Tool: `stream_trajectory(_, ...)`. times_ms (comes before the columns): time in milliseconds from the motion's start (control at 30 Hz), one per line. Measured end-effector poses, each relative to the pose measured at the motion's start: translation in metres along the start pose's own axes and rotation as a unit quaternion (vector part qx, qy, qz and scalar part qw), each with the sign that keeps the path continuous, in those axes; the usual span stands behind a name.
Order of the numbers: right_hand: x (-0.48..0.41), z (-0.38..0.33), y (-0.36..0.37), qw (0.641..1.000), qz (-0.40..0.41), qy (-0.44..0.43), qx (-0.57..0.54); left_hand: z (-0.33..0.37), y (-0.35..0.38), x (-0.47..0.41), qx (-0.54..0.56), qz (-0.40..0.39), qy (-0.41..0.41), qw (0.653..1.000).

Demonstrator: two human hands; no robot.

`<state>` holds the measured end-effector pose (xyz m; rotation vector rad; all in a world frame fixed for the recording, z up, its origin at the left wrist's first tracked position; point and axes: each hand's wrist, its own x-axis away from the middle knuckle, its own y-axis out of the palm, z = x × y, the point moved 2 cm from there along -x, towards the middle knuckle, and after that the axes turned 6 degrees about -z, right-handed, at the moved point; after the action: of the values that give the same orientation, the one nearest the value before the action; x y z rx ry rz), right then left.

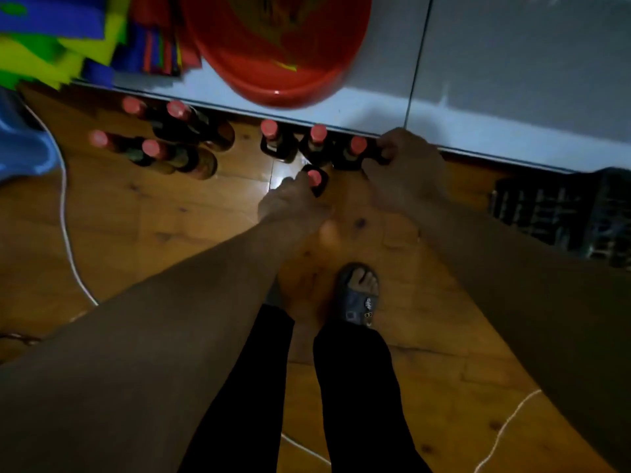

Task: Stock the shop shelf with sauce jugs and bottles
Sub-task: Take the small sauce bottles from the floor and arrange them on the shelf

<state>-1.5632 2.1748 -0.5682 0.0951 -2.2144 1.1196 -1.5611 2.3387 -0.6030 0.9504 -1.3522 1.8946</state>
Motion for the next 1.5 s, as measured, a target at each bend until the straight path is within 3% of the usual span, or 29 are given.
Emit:
stream_trajectory(333,-0.075,0.033,0.068,0.999,0.016,-0.016,-0.029,-0.004,0.037,-0.085,0.015,0.081,0.085,0.993)
stream_trajectory(800,-0.081,0.034,0.074,0.998,0.025,-0.055,0.002,-0.023,0.029,-0.074,0.081,0.094,0.139,0.982)
stream_trajectory(1067,-0.01,-0.004,0.009,0.995,0.03,-0.094,0.009,-0.015,-0.015,-0.003,0.104,0.098,0.144,0.979)
stream_trajectory(1500,0.159,-0.13,-0.17,0.985,0.087,-0.149,-0.02,0.028,-0.176,0.213,0.159,0.21,0.192,0.945)
